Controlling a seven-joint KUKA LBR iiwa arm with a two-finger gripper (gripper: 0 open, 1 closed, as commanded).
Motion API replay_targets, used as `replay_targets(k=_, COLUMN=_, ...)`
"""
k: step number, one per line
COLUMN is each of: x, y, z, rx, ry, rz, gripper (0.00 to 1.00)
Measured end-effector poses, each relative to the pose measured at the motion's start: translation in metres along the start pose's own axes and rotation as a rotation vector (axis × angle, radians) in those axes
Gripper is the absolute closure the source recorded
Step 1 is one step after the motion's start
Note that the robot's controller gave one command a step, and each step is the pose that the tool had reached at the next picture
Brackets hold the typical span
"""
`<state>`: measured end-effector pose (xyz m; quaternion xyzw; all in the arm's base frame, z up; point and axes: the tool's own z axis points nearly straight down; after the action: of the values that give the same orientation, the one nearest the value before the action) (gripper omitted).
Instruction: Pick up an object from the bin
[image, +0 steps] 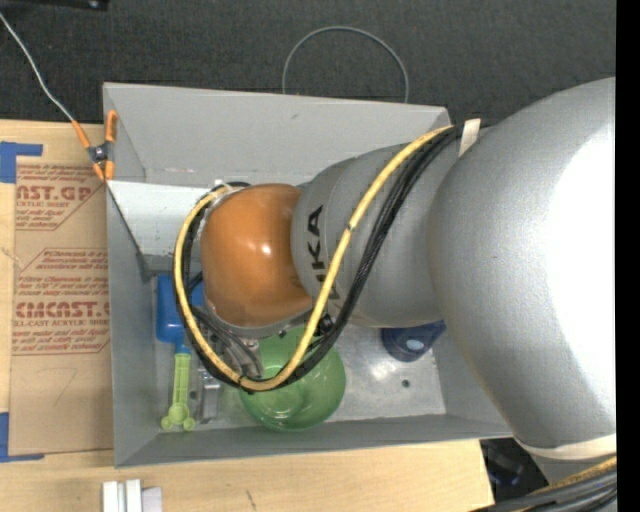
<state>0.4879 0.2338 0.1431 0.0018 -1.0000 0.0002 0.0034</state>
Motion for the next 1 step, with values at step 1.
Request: replay_targets(k=1, x=-0.002, y=-0.0014, z=-0.0046, rx=-0.002, ry=-0.007, rz=0.003, gripper=0.0)
